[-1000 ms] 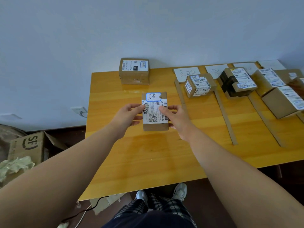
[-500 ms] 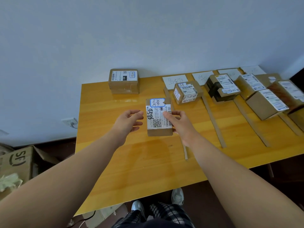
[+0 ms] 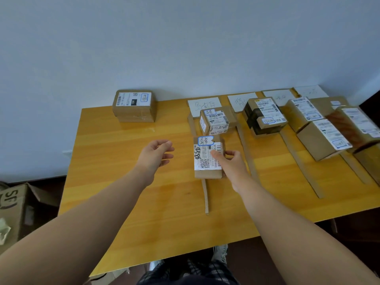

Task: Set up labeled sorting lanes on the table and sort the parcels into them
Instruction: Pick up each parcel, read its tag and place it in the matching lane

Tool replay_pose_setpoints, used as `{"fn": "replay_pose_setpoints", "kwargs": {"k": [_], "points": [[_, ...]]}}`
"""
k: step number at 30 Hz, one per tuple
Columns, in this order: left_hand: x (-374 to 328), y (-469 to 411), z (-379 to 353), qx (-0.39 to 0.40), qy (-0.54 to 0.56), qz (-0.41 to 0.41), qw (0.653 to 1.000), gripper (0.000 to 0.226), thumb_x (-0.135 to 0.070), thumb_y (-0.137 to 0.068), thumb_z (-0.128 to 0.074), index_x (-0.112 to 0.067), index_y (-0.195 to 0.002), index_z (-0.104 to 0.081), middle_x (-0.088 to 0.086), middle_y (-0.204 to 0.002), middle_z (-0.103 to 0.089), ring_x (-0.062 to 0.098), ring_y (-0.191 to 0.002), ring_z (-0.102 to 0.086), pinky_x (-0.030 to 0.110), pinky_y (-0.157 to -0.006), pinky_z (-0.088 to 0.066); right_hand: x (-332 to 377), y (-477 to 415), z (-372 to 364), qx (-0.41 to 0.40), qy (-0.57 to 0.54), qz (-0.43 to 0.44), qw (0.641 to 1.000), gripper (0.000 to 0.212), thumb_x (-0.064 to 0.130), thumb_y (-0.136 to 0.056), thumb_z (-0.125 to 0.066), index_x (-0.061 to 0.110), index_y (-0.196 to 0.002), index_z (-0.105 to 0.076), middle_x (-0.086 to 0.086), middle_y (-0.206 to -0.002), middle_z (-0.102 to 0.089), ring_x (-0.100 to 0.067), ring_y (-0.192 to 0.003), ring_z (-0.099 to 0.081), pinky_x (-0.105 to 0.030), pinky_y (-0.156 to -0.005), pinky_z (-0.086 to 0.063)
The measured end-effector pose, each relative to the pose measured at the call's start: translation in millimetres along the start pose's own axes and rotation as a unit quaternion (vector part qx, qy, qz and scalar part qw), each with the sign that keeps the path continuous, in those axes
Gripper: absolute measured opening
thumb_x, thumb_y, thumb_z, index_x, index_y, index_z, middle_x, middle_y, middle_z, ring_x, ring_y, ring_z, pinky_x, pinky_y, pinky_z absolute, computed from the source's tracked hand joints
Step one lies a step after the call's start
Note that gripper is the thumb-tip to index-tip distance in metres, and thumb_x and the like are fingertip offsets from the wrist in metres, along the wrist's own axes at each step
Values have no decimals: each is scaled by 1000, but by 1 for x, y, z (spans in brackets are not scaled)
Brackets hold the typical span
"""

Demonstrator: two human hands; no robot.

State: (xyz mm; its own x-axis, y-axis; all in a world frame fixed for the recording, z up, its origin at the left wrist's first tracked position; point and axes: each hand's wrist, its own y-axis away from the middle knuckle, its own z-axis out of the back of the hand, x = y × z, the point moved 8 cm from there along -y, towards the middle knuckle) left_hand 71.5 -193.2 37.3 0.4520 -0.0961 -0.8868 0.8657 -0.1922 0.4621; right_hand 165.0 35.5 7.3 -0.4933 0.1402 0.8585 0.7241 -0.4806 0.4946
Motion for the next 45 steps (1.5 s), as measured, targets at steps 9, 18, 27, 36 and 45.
{"fn": "replay_pose_setpoints", "kwargs": {"k": [9,18,27,36,45], "points": [[11,-17,-75,-40,-22,17,999,23,-26,-94,-58,-14,-113,-60,4,-101,-69,15,-79,-63,27,-74,-52,-8,-75,64,80,57,-47,994,69,48,-77,-74,19,-128,-37,-5,-117,-62,-19,-102,-62,-35,-80,-53],[29,-16,-104,-75,-53,30,995,21,-27,-94,-59,-15,-111,-62,2,-99,-69,14,-83,-64,26,-74,-51,-26,-115,68,121,117,-93,981,58,54,-81,-67,21,-120,-39,-2,-116,-61,-21,-105,-60,-43,-95,-49],[34,-21,-96,-79,-121,48,988,21,-29,-94,-57,-18,-112,-58,2,-102,-67,17,-88,-63,24,-72,-49,4,-125,57,86,271,-6,959,60,50,-89,-58,11,-130,-41,-5,-117,-59,-23,-99,-61,-42,-82,-55],[2,-41,-82,-56,-232,11,971,33,-35,-92,-59,-21,-122,-54,0,-118,-55,21,-104,-57,31,-82,-44,89,-98,32,7,450,298,842,29,28,-91,-58,15,-116,-48,-4,-114,-50,-19,-104,-46,-30,-81,-47],[-72,-106,30,-101,-524,-44,844,77,-46,-87,-62,-25,-150,-24,7,-156,-13,34,-141,-18,46,-111,-26,130,-110,-102,162,466,319,809,49,27,-89,-57,15,-133,-41,-8,-136,-39,-25,-127,-37,-38,-105,-37]]}}
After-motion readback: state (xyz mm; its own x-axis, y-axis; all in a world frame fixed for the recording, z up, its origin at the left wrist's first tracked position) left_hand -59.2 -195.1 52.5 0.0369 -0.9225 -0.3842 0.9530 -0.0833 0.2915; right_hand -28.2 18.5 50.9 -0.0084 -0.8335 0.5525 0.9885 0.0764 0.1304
